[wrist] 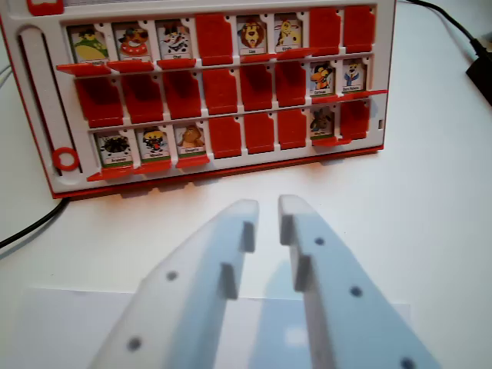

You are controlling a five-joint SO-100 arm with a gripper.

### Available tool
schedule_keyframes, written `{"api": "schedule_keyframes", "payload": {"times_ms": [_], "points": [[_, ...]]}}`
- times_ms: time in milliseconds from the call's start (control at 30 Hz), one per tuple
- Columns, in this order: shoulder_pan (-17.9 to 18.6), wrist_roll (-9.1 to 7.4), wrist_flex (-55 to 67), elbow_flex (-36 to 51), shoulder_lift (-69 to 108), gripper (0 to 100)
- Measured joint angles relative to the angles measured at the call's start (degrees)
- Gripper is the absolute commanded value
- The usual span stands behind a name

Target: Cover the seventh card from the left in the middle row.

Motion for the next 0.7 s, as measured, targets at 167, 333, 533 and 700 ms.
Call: {"api": "schedule_keyframes", "payload": {"times_ms": [167, 333, 533, 700], "points": [[2.0, -0.7, -0.2, 0.0, -5.0, 3], [4.6, -2.11, -4.7, 0.0, -11.6, 3], [7.8, -4.48, -12.4, 0.0, -23.6, 3], [9.9, -6.68, -21.0, 0.1, -32.3, 3]]}}
